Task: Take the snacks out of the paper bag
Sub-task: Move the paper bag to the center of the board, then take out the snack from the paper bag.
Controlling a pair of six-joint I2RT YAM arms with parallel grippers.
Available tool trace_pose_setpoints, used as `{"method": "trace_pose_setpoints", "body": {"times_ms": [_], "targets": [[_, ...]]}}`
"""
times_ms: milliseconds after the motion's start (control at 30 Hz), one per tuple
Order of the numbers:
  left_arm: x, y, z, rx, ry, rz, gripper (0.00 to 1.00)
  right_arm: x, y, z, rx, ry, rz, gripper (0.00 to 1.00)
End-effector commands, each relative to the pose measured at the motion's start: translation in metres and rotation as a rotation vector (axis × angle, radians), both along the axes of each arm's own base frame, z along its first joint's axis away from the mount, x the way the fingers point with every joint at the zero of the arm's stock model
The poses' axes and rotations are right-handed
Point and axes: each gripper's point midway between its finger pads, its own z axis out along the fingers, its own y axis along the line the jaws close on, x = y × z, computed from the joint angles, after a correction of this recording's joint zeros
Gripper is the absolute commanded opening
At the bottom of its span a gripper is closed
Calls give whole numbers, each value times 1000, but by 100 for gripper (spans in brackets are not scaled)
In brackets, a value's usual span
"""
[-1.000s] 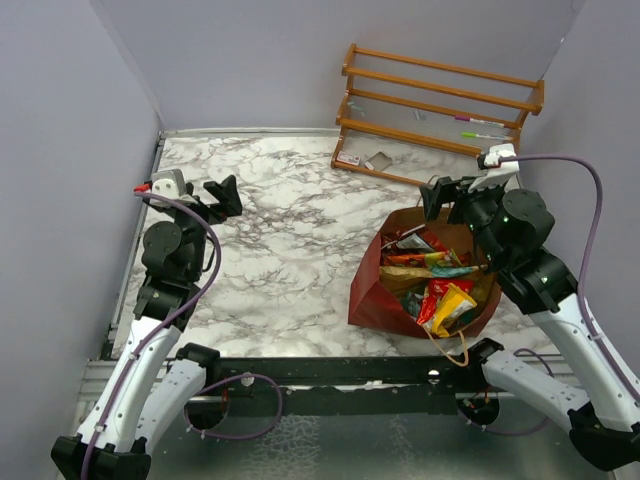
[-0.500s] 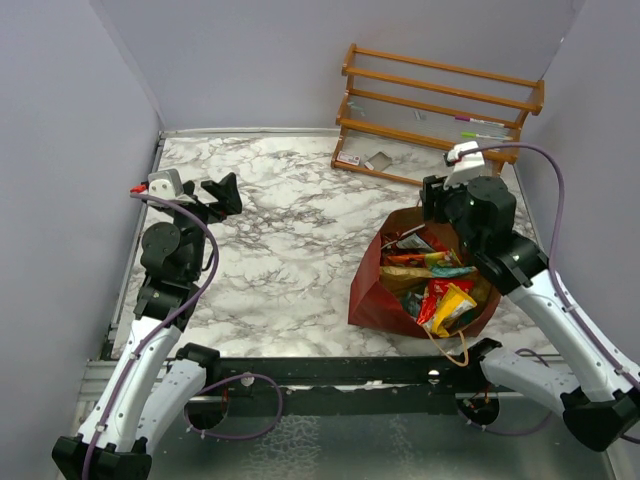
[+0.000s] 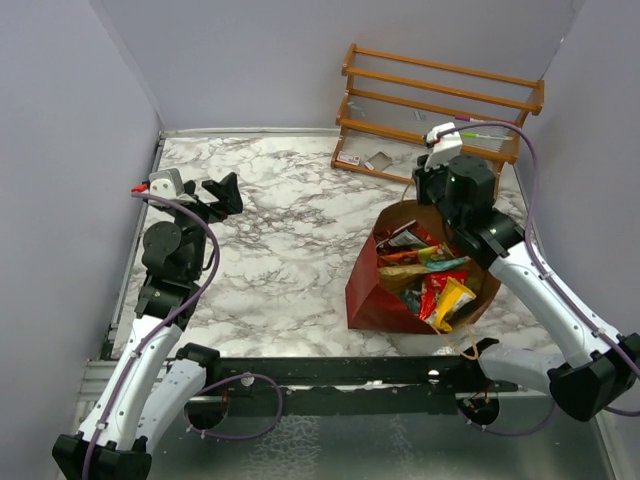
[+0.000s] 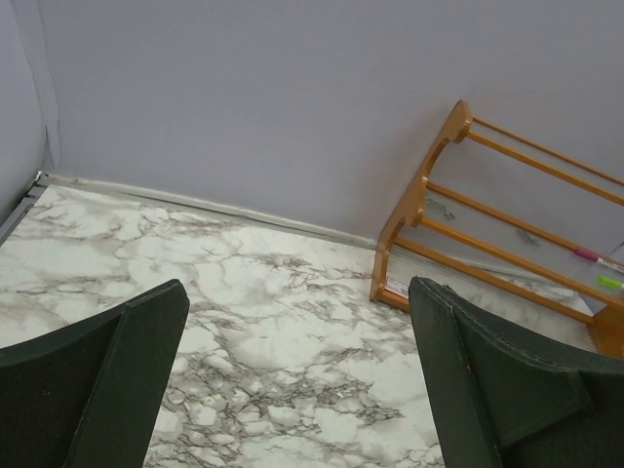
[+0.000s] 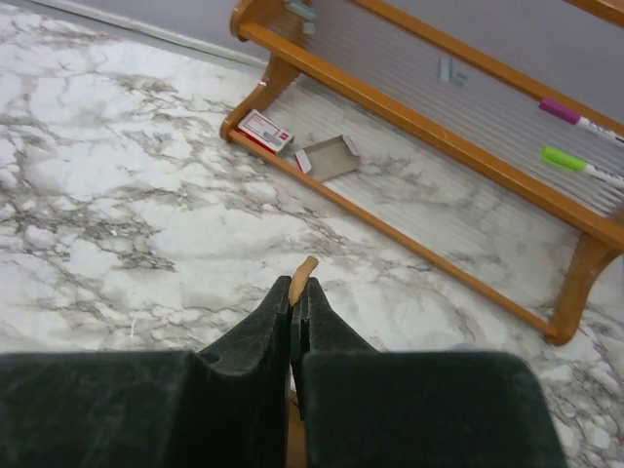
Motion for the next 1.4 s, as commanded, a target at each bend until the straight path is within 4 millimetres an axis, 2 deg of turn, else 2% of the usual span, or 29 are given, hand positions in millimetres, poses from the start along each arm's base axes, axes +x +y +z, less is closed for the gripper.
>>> {"method": "trace_pose_setpoints", "body": {"times_ms": [0,167,433,533,633,733,833,867,967,1033,1167,1367], "targets": [[1,-3,4,-10,-23,-14,99,17,25,61,120,-151,68,1],[2,-4,2,-8,-18,-18,99,34,33,75,142,-180,60,1],[7,-16,-4,14,11,-69,99,52,47,73,142,-179,82,3],[10,-25,-8,32,33,-110,99,52,50,71,135,-163,98,15],[13,-38,-12,46,57,-168,99,42,47,73,134,-160,108,32],[16,-55,-12,96,87,-258,99,22,42,82,134,-162,142,47],[19,-67,-6,119,116,-324,99,-3,31,84,121,-147,158,57],[18,-74,-2,125,117,-359,99,-11,25,83,119,-142,152,61],[14,-106,13,120,111,-518,99,-38,4,79,133,-153,116,81],[10,-133,23,95,114,-657,99,-52,-10,75,150,-167,84,86],[2,-181,33,72,169,-892,99,-74,-29,69,171,-221,48,88],[-10,-252,39,156,251,-1083,99,-90,-53,64,195,-286,-26,88]]}}
